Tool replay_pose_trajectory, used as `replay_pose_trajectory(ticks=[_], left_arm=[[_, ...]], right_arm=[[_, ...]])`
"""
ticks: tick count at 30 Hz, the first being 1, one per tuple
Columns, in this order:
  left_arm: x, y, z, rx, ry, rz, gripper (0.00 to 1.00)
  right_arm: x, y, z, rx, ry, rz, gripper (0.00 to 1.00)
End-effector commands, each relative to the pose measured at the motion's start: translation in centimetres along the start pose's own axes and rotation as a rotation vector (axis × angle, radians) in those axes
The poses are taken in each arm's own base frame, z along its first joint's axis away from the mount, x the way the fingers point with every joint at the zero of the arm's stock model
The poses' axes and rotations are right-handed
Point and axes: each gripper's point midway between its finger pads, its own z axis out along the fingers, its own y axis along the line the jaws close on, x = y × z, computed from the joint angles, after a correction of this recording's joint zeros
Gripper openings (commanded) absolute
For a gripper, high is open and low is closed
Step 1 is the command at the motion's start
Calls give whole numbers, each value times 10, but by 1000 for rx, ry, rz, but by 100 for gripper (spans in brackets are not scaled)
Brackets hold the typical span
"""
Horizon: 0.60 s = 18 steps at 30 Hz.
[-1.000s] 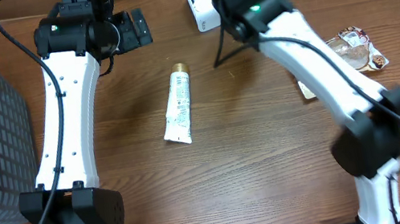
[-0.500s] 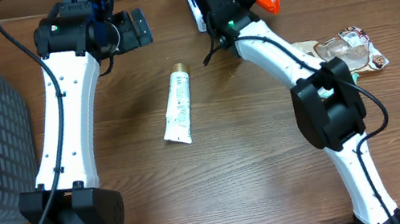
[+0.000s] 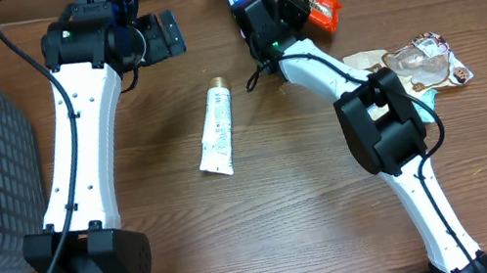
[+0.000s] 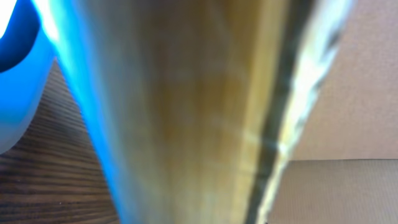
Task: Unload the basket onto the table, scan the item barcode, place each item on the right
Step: 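Hold the spaghetti package barcode against the white scanner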
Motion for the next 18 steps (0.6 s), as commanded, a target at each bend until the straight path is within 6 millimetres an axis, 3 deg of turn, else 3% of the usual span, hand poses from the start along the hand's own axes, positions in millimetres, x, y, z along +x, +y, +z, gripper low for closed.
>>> replay_pose_trajectory(ticks=[1, 13, 18], left_arm=[[-3, -1, -2, 0, -9, 2, 100], [-3, -1, -2, 0, -9, 2, 99], [-3, -1, -2, 0, -9, 2, 100]], right_arm=[[-14, -41, -10, 91, -5, 127, 4], [-10, -46, -11, 121, 19, 88, 4], [-18, -58, -38, 111, 7, 74, 4]])
